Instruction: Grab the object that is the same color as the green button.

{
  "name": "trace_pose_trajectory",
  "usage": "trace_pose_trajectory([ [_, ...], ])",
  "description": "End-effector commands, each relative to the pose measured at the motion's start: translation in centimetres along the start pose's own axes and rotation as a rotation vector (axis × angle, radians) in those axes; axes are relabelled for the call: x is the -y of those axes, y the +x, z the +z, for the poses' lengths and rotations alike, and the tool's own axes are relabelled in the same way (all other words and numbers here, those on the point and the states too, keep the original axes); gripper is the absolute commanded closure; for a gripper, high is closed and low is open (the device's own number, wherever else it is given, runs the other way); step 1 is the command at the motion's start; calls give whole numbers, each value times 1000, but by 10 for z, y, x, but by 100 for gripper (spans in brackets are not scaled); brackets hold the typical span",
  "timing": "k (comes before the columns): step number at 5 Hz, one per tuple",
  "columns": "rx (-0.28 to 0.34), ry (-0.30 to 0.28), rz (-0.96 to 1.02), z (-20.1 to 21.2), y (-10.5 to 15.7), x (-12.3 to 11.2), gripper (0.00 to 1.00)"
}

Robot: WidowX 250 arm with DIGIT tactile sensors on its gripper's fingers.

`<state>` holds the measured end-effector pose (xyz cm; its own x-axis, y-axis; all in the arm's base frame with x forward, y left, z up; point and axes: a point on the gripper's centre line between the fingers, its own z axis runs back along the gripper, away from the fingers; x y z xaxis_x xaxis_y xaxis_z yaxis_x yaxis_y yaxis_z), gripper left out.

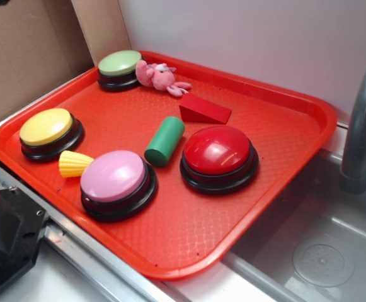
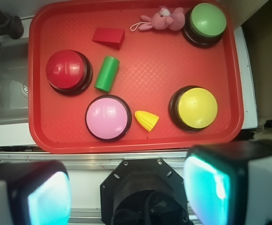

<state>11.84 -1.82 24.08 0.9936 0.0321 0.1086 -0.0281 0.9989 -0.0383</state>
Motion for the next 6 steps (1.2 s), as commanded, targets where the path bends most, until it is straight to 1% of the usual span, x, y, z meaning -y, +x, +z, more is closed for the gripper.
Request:
trace_pose_trajectory([
  [1, 0, 0, 0, 0, 0, 0, 0],
  [2, 46, -2, 205, -19, 11, 0, 0],
  [3, 58, -25, 391, -44, 26, -1, 0],
  [4, 73, 12, 557, -86, 52, -2, 0],
  [5, 63, 81, 652, -130, 79, -3, 0],
  [6, 85, 68, 748, -160, 96, -3, 0],
])
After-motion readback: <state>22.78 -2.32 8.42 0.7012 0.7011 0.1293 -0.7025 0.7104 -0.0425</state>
